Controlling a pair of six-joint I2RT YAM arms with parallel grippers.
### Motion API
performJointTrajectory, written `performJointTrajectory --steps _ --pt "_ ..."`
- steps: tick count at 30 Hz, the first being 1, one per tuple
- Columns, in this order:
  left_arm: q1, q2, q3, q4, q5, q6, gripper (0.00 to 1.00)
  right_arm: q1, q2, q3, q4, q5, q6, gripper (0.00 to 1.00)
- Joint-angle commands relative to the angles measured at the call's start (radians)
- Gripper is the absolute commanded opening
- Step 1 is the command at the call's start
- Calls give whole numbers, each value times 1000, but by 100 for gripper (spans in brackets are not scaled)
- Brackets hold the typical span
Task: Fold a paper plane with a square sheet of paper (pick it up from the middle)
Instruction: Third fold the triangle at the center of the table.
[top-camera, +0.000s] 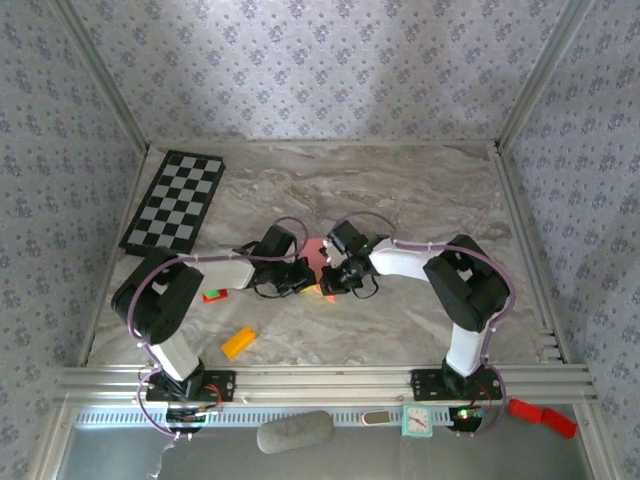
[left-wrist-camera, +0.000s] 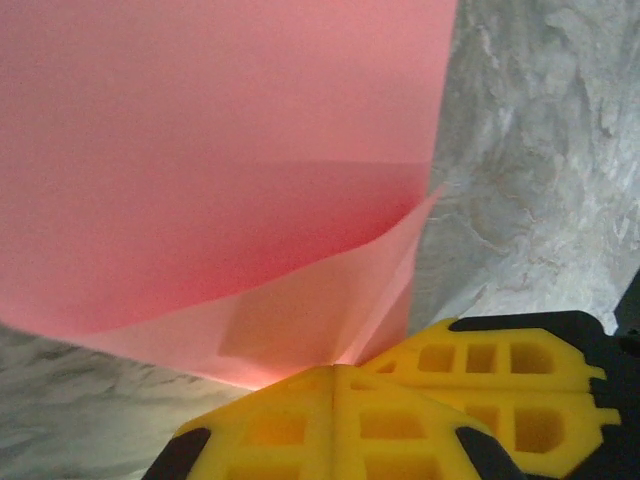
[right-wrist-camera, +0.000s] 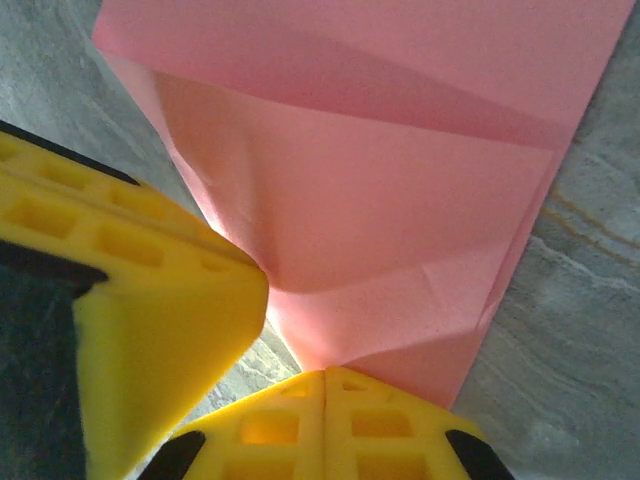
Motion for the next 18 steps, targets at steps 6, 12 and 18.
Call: performJointTrajectory --steps 6,12,18 --pt "-10 49 -1 0 -34 55 5 2 43 -5 -53 53 6 0" --pt "-9 71 19 -70 -101 87 4 4 43 -14 -79 80 1 0" --pt "30 85 40 -137 -130 139 4 3 44 -28 -125 126 -20 0"
